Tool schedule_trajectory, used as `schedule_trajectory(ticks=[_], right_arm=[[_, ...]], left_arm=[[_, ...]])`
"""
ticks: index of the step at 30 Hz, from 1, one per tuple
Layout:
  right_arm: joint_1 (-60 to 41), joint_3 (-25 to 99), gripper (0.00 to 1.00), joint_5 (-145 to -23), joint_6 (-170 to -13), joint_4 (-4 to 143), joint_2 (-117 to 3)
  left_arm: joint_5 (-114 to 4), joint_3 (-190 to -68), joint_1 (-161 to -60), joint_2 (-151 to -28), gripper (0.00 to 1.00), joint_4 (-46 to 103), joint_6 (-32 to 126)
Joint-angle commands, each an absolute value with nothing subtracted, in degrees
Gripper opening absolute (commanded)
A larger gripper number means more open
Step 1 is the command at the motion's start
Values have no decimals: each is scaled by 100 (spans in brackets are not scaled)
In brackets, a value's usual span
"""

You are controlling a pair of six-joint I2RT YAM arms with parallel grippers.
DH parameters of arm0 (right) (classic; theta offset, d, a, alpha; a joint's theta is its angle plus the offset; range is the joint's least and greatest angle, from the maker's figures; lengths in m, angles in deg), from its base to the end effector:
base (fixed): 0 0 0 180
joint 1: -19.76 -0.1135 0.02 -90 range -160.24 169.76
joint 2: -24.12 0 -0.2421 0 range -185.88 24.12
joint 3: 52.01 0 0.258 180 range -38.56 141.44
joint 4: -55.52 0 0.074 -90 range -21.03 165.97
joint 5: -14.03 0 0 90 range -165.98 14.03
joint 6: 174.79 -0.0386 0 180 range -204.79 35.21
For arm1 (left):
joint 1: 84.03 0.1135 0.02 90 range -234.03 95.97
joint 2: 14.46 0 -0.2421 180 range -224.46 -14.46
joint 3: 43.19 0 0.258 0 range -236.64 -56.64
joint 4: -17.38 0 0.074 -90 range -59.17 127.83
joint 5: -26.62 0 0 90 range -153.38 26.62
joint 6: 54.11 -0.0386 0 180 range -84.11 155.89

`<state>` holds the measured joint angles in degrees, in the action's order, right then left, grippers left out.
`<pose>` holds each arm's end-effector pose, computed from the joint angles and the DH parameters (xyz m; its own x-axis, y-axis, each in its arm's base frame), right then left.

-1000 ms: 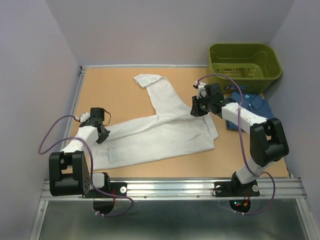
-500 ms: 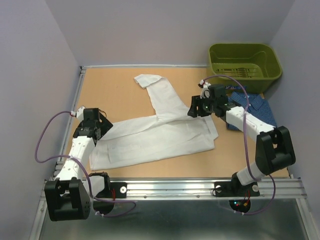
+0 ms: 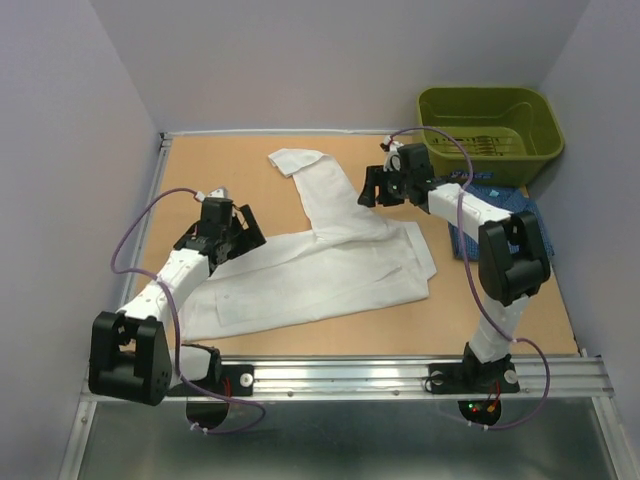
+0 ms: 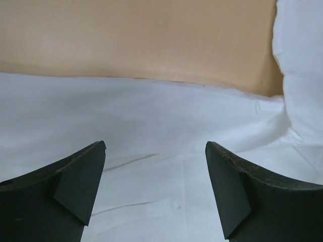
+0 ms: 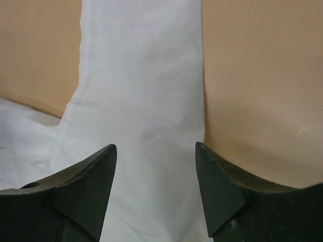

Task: Fold and stack the long sleeve shirts
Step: Fold the shirt

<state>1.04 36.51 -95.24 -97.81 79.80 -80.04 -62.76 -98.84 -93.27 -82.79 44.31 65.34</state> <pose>0.3865 0.1444 0.2078 -0.7144 -0.0175 -0.6995 -0.3918 0.8383 0.3791 0.2655 -0.0436 0.2101 -0.6310 -0.3955 -0.6675 -0.1624 0.9086 -0.3848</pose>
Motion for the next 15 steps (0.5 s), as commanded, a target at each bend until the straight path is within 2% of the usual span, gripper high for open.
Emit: schedule_trajectory(ticks=[1,4,6,15], right_arm=[[95,4386,70,-9313,-9219,7521,-8555],[43,4782,79,-9232,-8866,7503,-8934],[-19,4950,82,-9171,-8726,7495,-9285],[-256,5732,83,-9083,-8576,7512,-10261]], left_arm=[[-6294,-10217,-9703,-8678,92,4059,6481],[-6557,-10252,-9730,-8802,93,3998,6323],[-6768,-10243,-9730,-8776,97,3928,6104],[-7735,-9919,-9730,-8214,99,3585,5576]])
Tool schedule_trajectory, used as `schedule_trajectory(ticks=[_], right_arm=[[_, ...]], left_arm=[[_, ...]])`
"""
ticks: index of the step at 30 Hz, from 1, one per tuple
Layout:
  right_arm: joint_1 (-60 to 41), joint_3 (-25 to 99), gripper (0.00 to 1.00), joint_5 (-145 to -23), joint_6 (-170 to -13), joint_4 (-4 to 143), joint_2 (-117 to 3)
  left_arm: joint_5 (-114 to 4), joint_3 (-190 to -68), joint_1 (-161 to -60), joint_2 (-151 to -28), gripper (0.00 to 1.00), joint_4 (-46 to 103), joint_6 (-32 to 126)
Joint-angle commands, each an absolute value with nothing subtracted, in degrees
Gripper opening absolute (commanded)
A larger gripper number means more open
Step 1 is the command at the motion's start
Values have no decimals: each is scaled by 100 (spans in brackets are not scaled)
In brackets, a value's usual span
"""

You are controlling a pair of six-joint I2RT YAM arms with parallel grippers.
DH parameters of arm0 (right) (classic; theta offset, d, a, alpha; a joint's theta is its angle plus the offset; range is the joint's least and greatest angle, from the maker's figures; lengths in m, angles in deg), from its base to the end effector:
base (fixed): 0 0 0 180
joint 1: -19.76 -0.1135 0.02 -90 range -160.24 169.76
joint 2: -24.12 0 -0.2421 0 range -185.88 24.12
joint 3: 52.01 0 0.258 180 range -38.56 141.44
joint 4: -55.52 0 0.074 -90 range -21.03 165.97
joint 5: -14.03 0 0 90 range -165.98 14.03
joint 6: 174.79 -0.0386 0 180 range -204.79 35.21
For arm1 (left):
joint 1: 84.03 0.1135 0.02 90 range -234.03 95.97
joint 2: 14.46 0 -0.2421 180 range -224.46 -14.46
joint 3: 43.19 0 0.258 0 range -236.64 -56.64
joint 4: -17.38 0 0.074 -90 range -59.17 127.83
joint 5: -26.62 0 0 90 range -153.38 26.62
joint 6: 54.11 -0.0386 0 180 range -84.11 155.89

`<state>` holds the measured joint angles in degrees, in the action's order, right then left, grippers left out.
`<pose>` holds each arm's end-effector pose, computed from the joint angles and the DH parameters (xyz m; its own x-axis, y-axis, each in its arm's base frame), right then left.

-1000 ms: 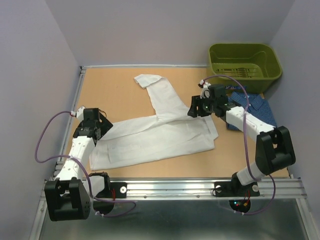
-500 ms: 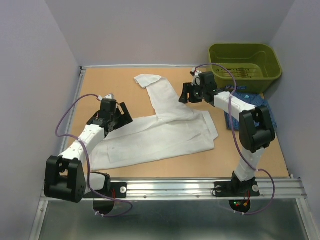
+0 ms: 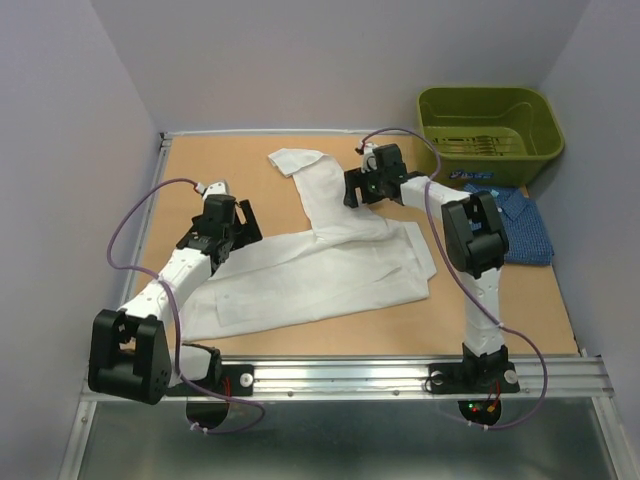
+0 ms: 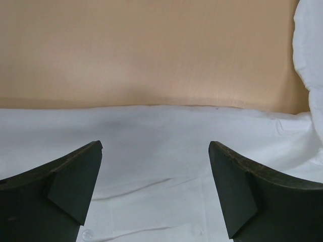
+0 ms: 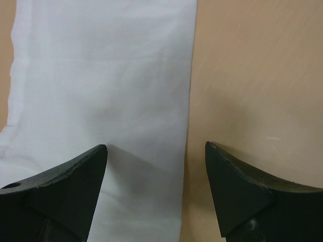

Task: Fold and stack the long sleeve shirts
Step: Fold the shirt

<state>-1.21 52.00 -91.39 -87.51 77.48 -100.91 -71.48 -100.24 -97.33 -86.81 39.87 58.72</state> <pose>0.4456 0.1818 0.1434 -0.6609 -0.2043 -0.7222 -0.4958 0.8412 0.2158 0.2778 -0.0601 0.2074 -0.5959 -0.2538 -0.7619 -0.1213 0.9663 -0.2270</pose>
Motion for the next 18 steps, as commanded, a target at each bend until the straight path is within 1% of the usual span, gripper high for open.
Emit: schedule_trajectory(ticks=[1,8,11,15,16,17,18], right_arm=[[-274,5776,83,-9074,-8567,7512,-10323],[-493,5979,82,-9118,-8602,7582,-10683],[-590,6032,80,-9144,-8663,7600,-10815],[-678,6154,69,-9241,-8751,7609,-10947],[-687,6207,57,-9276,-8760,7609,-10982],[-687,6338,49,-9311,-8778,7635,-11000],[-696,6392,30,-9311,-8769,7644,-11018]], left_arm=[[-7779,-9866,-9730,-8170,99,3558,5584],[-8087,-9804,-9730,-8152,99,3488,5637],[-8254,-9848,-9730,-8143,99,3514,5655],[-8342,-9830,-9730,-8082,99,3514,5707],[-8351,-9830,-9730,-8064,99,3505,5707],[-8368,-9830,-9730,-8064,99,3505,5699],[-8351,-9839,-9730,-8073,99,3514,5707]])
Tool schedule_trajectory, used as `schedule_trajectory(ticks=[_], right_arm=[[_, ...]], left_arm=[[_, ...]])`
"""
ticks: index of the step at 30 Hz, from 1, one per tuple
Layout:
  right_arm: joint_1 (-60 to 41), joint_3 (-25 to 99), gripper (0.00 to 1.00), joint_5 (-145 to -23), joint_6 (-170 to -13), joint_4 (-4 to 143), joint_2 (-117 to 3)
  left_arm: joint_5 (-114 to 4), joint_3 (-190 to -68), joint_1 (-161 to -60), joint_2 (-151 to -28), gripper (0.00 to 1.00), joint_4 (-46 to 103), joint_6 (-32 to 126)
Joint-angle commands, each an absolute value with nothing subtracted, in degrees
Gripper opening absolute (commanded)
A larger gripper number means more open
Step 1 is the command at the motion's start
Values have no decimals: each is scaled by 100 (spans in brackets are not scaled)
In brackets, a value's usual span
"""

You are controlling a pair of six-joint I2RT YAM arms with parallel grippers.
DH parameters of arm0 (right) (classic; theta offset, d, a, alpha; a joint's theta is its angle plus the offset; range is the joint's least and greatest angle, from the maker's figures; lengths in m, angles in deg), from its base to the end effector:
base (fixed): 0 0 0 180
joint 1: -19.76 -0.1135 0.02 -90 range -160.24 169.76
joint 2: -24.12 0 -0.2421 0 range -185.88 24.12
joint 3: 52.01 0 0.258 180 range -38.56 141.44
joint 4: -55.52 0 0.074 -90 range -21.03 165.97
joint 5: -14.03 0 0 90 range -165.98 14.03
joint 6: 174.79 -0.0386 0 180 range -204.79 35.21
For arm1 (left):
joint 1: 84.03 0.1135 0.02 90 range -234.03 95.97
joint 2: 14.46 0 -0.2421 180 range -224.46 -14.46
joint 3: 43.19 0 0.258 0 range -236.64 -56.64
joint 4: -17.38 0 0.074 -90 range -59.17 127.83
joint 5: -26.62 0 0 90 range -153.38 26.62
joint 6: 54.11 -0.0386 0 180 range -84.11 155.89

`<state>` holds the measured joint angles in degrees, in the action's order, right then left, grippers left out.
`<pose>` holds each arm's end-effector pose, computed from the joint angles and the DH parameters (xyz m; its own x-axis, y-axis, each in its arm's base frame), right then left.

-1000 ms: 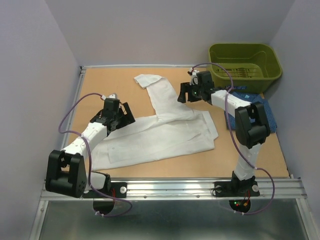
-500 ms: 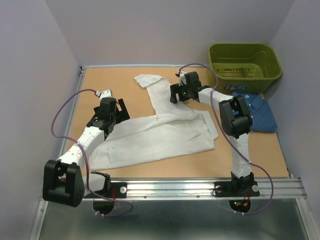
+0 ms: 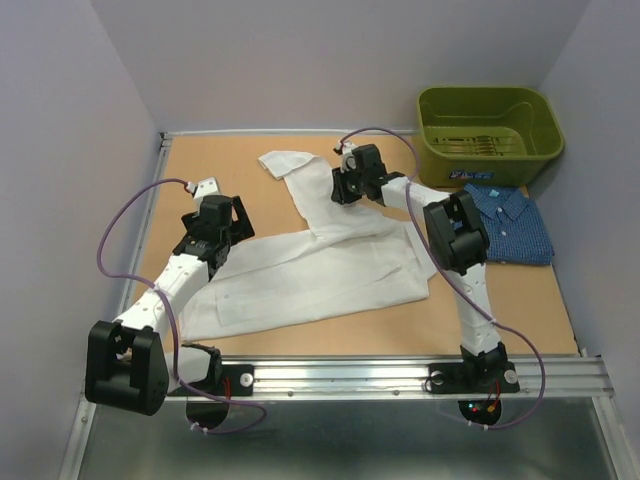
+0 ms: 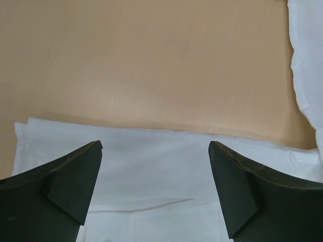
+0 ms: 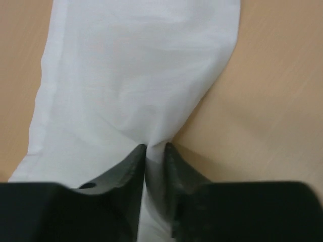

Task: Fold and stack the long sleeve shirts
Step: Fold the shirt

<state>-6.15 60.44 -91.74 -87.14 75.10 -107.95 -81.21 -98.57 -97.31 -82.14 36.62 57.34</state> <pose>0.4554 0.2329 0.1363 -0.5930 -0.2442 -0.7672 -0.5861 0.7843 0.2034 0.2699 -0.0516 0.2246 -0.4609 -0.2489 -0.8518 -0.2190 0.9621 -0.1626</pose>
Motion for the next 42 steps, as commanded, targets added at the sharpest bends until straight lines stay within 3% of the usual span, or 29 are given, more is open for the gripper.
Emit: schedule_trajectory(ticks=[1,3,7,12,20,26,30,31,37,42], right_arm=[[-687,6444,22,-9303,-8769,7653,-11009],[-687,6593,10,-9302,-8690,7679,-10965],[-687,6691,1,-9547,-8523,7714,-10615],[-757,6314,1,-10040,-8304,7714,-9710],[-1231,4399,4,-11725,-8023,7749,-7759],[-1820,2430,14,-12370,-7970,7855,-6466],[-2093,1463,32,-12221,-7934,8092,-6105],[-2119,1322,41,-12134,-7943,8127,-6052],[-2120,864,66,-11097,-8066,8479,-5149],[-2111,1083,86,-9042,-8461,8549,-4182]], left_arm=[[-8325,-9830,-9730,-8064,99,3514,5690],[-8272,-9830,-9730,-8064,99,3505,5690],[-8351,-9839,-9730,-8011,99,3514,5690],[-8474,-9839,-9730,-7924,99,3514,5725],[-8685,-9848,-9722,-7739,98,3558,5874],[-8589,-9786,-9704,-7528,98,3479,5883],[-8378,-9734,-9704,-7379,98,3330,5813],[-8212,-9699,-9704,-7335,98,3242,5787],[-7438,-9523,-9713,-7027,98,2908,5585],[-6700,-9549,-9940,-7026,96,2907,5689]])
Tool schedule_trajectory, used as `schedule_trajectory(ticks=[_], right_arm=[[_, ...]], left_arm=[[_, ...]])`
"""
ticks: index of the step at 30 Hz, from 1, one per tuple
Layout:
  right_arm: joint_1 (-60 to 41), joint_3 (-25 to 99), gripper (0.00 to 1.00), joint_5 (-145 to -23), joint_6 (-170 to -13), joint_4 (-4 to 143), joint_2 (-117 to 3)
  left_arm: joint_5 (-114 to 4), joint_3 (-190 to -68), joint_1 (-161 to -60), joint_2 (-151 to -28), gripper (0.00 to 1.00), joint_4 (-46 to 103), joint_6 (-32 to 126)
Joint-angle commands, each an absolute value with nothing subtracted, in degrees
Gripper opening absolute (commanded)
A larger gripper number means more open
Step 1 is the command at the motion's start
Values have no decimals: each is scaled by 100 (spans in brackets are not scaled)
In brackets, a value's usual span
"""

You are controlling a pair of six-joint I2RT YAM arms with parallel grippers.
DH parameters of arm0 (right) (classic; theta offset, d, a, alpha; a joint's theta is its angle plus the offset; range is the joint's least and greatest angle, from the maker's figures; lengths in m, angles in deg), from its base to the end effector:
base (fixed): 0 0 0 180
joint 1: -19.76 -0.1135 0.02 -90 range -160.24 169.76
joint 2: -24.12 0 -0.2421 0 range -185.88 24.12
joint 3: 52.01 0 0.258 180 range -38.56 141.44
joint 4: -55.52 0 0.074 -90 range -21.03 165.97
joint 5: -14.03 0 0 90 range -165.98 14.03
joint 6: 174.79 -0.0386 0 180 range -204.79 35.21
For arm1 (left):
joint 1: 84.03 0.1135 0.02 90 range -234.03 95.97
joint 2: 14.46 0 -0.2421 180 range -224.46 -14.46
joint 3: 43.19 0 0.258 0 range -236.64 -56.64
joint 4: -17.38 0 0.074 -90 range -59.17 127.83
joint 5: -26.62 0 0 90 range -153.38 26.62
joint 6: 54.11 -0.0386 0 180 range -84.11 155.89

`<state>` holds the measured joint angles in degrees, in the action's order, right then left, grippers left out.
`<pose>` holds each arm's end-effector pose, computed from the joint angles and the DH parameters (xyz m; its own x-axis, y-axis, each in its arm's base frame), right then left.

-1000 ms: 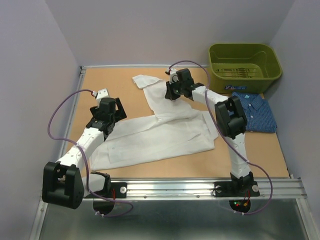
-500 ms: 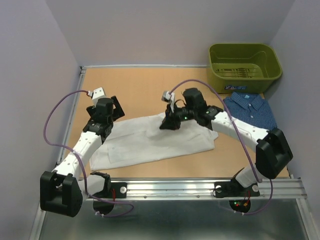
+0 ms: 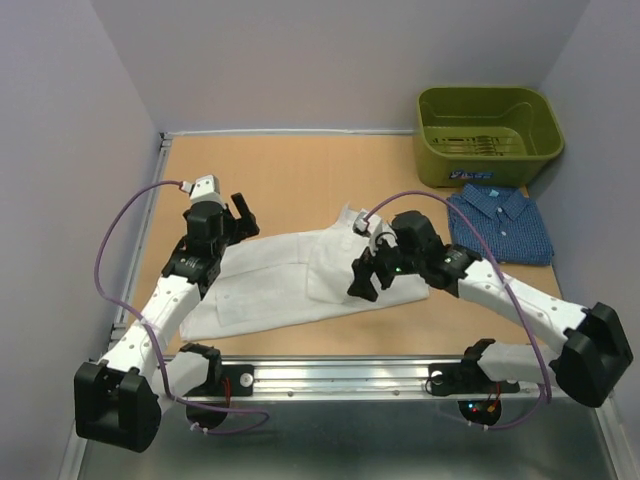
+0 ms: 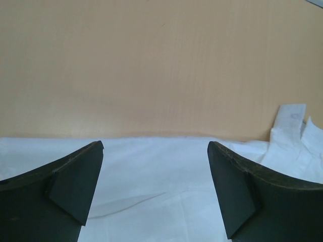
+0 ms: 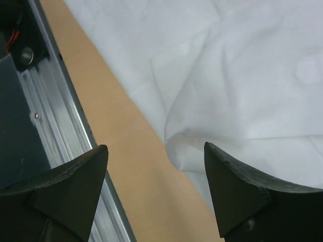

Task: Fold and stack the long sleeve shirts
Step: Fold the shirt

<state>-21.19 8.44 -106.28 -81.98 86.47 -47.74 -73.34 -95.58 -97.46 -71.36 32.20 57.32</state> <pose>0.1963 0.1961 0.2202 -0.4667 -0.4611 -0.7547 -0.8714 0.3855 0.3034 0.2454 -0.0517 0.2589 -0.3253 -0.2923 -0.8993 -0.0525 0.9551 -0.2915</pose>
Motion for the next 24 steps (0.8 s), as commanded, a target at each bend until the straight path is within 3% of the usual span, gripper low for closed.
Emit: schedule_trajectory(ticks=[1,6,11,15,21,24], right_arm=[[-2111,1118,88,-8726,-8453,8558,-4128],[-1874,1364,90,-7615,-9233,8567,-4258],[-551,1531,79,-7553,-10364,8497,-4925],[-213,1541,73,-8009,-10728,8191,-5338],[95,1663,65,-8327,-10852,7680,-6007],[148,1778,56,-8362,-10843,7565,-6324]], left_arm=[[-6673,-9549,-9976,-7053,96,2942,5768],[-6479,-9391,-10091,-7264,95,3004,6409],[-7046,-9574,-10091,-7632,95,3669,6770],[-7524,-9654,-9951,-7861,94,3927,6972],[-7314,-9575,-9476,-8318,93,4067,7272],[-7279,-9610,-9256,-8477,93,4155,7272]])
